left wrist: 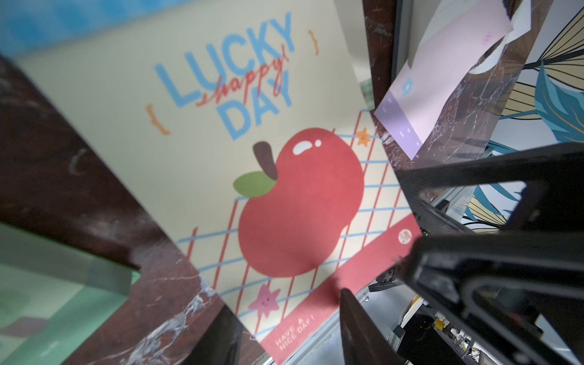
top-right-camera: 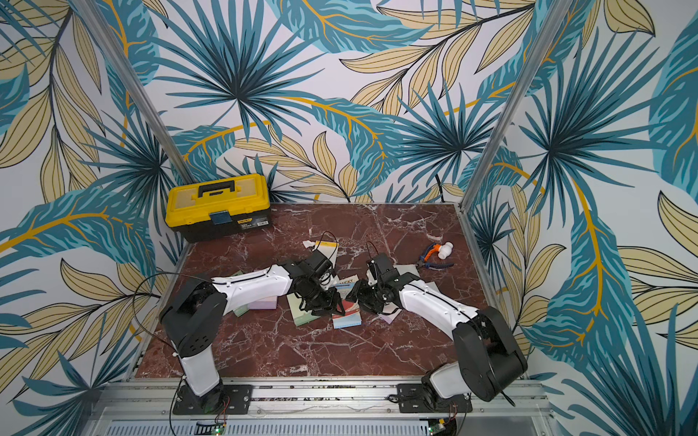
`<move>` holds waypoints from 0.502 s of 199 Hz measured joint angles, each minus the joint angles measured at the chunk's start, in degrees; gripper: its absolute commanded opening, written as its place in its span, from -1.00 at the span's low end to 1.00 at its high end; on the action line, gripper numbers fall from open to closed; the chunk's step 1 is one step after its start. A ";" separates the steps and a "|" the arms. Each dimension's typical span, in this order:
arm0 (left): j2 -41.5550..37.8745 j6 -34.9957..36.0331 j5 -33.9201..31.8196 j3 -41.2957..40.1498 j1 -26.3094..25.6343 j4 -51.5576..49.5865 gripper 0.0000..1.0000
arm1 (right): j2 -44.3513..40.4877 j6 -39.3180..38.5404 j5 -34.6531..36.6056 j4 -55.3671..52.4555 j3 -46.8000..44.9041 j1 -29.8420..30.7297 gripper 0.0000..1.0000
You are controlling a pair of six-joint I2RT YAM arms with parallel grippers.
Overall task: Tear off pages from different memo pads
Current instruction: Pick up the memo pad from the center of the board.
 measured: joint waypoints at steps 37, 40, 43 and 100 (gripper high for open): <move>-0.07 1.20 -0.28 0.50 0.00 -2.43 0.06 | 0.00 2.54 -1.38 4.68 -1.25 0.04 0.09; -0.07 1.29 -0.28 0.50 0.00 -2.56 0.06 | 0.00 2.67 -1.53 5.03 -1.27 0.04 0.09; -0.07 1.36 -0.28 0.50 0.00 -2.67 0.06 | 0.00 2.84 -1.66 5.42 -1.27 0.04 0.09; -0.07 2.23 -0.26 2.23 0.00 -3.93 0.04 | -0.63 4.20 -2.86 8.28 -1.29 0.22 0.09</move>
